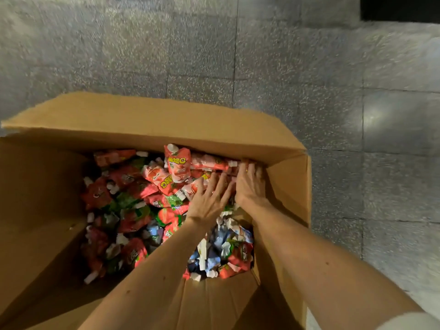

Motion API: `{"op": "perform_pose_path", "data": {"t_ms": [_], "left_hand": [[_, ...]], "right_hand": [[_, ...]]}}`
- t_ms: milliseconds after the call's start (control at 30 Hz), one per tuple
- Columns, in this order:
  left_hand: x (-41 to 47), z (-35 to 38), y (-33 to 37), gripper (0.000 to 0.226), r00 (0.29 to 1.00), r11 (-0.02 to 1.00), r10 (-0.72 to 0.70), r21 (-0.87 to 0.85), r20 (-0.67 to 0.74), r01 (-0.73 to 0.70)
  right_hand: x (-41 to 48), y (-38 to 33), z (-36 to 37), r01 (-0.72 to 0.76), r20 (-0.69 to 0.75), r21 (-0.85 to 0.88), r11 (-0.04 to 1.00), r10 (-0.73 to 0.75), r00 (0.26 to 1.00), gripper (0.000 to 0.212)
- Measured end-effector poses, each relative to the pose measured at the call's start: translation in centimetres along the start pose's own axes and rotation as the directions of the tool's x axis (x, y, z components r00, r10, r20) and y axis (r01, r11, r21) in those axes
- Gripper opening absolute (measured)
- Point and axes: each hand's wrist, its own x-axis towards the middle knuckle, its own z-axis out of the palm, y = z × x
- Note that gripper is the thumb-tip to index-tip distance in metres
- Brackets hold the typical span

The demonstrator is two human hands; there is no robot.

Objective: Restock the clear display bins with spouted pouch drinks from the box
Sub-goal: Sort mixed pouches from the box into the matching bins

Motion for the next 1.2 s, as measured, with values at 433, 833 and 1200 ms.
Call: {"op": "perform_pose_path", "data": {"t_ms": [433,833,1200], "left_hand": [[0.2,5.2,0.1,0.066,0.981,0.997,-0.008,0.074,-0.196,0.023],[-3.7,3.4,-1.3,0.051,0.982,0.969,0.168,0.194,-0.082,-0.15],[-8.1,2.3,-2.7,0.045,0.999,0.973,0.021,-0.23,-0.041,-0.03]], "right_hand": [[2.5,1.3,1.2,0.183,0.205,-0.331,0.926,-0.119,0.972,0.104],[1.5,2.3,1.8,0.248,0.356,-0.279,0.928,-0.14,0.924,0.101],[-1.3,2.4,5.9,0.126,0.292,-0.354,0.927,-0.018,0.956,0.045]]}}
